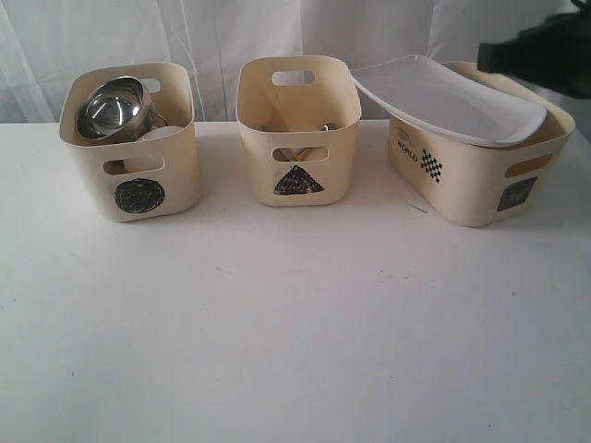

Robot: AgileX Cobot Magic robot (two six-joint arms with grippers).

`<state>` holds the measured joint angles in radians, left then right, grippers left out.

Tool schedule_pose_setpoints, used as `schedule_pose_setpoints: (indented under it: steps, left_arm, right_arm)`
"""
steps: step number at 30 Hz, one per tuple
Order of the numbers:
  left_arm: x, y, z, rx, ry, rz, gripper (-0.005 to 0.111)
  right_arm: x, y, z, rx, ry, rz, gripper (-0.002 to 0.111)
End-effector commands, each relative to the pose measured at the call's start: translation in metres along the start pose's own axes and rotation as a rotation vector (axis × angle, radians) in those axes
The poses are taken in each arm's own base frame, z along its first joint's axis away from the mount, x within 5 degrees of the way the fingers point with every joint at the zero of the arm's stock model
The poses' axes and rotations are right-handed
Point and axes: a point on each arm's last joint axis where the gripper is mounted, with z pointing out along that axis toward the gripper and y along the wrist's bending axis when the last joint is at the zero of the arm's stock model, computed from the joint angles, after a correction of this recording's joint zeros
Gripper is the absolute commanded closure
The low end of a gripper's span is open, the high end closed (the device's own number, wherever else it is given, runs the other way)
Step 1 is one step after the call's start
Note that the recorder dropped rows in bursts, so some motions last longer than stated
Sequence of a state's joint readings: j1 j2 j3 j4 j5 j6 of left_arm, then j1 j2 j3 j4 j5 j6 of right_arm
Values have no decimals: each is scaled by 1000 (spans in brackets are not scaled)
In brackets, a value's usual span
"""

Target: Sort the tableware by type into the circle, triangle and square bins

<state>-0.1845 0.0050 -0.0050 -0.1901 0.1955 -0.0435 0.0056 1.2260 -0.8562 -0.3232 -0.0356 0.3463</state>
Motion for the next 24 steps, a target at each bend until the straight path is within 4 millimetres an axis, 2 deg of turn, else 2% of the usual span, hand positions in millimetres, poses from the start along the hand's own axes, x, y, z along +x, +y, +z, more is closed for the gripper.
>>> schedule_pose_setpoints:
  steps: [1,8,13,20,24]
  left_arm:
    - [1,0,0,-1,-3,-6,107]
    - [1,0,0,-1,-3,-6,107]
    - [1,0,0,-1,-3,-6,107]
    - [1,0,0,-1,-3,-6,107]
    - [1,0,0,-1,-3,-6,107]
  right_arm:
    - [29,1,-47,-21,-57,3,108]
    - [81,1,-118,-28,-140,12,108]
    - [112,0,-150,-14,-186,15,108]
    - [135,-4,-168,26,-168,23,108]
    - [146,-6,-169,52,-101,26,108]
